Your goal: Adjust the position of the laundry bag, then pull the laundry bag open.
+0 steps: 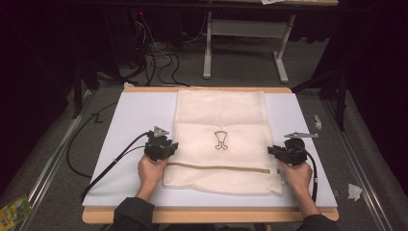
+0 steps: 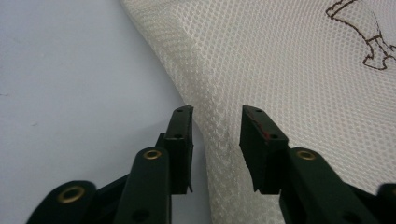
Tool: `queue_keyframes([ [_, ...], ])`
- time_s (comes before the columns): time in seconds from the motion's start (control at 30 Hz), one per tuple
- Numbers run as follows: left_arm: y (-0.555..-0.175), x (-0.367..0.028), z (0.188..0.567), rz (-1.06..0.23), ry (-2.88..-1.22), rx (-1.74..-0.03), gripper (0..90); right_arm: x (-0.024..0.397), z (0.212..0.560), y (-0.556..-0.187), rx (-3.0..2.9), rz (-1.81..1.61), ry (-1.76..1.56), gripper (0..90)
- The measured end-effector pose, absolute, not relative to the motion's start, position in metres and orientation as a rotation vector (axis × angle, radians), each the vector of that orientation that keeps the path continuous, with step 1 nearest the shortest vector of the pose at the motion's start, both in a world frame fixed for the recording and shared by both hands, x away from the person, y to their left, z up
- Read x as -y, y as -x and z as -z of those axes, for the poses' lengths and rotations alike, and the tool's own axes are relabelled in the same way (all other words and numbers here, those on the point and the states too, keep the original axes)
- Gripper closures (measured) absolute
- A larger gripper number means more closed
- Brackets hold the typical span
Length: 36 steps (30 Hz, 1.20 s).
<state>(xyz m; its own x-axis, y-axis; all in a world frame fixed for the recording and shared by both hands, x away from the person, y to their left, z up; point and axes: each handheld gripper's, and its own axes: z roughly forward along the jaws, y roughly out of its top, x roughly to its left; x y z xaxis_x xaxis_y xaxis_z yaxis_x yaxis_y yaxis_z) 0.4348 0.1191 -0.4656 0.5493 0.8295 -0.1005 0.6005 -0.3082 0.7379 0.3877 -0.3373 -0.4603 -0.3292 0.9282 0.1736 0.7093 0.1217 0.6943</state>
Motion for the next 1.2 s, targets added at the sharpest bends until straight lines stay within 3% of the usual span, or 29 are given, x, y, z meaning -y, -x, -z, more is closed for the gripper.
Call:
queue_keyframes([
  [0.2,-0.430,-0.120,0.464,-0.422,-2.029,-1.139,55.5,0.336,0.461,-0.386,-2.079,-1.032,-1.597,60.5],
  [0.37,-0.420,-0.119,0.462,-0.443,-2.027,-1.112,54.1,0.337,0.463,-0.382,-2.051,-1.036,-1.595,52.5],
  [1.2,-0.365,-0.107,0.454,-0.379,-2.001,-0.995,50.7,0.341,0.474,-0.352,-2.086,-1.076,-1.644,49.0],
])
